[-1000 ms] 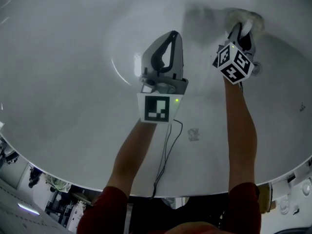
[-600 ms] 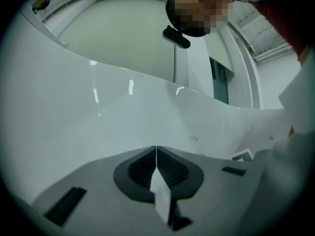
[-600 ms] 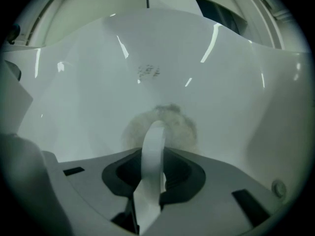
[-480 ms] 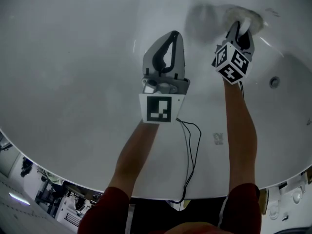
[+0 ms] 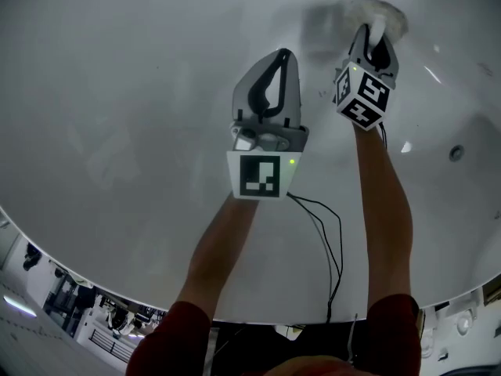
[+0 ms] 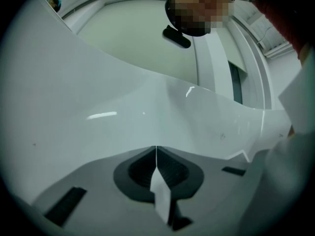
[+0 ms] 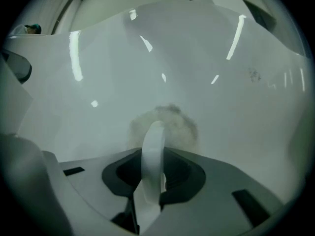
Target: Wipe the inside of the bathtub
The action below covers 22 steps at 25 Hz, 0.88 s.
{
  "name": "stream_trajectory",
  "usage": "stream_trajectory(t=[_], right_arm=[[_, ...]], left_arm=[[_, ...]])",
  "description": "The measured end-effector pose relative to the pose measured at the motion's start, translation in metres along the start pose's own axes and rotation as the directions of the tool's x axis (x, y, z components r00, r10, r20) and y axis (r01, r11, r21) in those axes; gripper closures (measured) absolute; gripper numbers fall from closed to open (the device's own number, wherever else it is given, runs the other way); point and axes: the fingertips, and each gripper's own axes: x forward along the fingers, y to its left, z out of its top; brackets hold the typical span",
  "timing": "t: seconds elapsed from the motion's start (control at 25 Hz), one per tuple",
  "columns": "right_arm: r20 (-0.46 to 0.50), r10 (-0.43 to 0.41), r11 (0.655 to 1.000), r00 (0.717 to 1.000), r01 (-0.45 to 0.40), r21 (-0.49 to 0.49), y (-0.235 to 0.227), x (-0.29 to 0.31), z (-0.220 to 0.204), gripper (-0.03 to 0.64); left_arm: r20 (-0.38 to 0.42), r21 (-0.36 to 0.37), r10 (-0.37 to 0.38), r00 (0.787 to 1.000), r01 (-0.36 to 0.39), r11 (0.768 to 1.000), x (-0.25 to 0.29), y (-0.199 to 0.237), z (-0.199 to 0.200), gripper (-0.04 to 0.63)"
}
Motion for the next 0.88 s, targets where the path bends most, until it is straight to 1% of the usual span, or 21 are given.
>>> stream_trajectory(t=[0.08,0.16,0.2,0.28,0.36,0.44,0.56,0.64,0.76,0.88], right_arm=[[-0.007,0.032,0.999,0.999,-0.032,-0.011,0.015,0.004,0.001,0.522],[-0.015,0.02,1.0,1.0,-0.02,0.005,0.019,0.01,-0.005,0.522],[-0.023,0.034,0.999,0.999,-0.034,0.01,0.022,0.012,-0.008,0.522],[-0.05,0.114,0.993,0.992,-0.114,-0.006,0.039,0.013,-0.012,0.522],[-0.083,0.186,0.982,0.979,-0.189,-0.023,0.057,0.013,-0.013,0.522],[-0.11,0.214,0.975,0.971,-0.219,-0.032,0.063,0.013,-0.013,0.522],[-0.139,0.227,0.969,0.964,-0.237,-0.063,0.063,0.009,-0.01,0.522],[-0.147,0.228,0.969,0.962,-0.239,-0.064,0.061,0.002,-0.006,0.522],[-0.122,0.221,0.972,0.968,-0.228,-0.052,0.06,-0.015,0.012,0.522],[-0.085,0.21,0.977,0.974,-0.213,-0.025,0.05,-0.043,0.041,0.522]], left_arm=[[-0.006,0.004,0.011,1.0,-0.01,1.0,-0.002,0.001,-0.001,0.578],[-0.004,-0.001,0.023,1.0,-0.023,1.0,-0.001,0.001,-0.006,0.578],[0.0,-0.004,0.029,1.0,-0.029,1.0,0.0,0.002,-0.009,0.578],[0.003,-0.005,0.037,0.999,-0.037,0.999,0.0,0.003,-0.011,0.578],[0.005,-0.006,0.043,0.999,-0.043,0.999,0.001,0.005,-0.009,0.578],[0.006,-0.009,0.045,0.999,-0.045,0.999,0.0,0.004,-0.005,0.578],[0.014,-0.008,0.038,0.999,-0.038,0.999,-0.005,-0.001,0.006,0.578],[0.014,0.0,0.028,1.0,-0.028,1.0,-0.008,-0.006,0.014,0.578],[0.011,0.017,0.011,1.0,-0.011,1.0,-0.011,-0.009,0.029,0.578],[0.008,0.018,-0.016,1.0,0.016,1.0,-0.011,-0.02,0.055,0.578]])
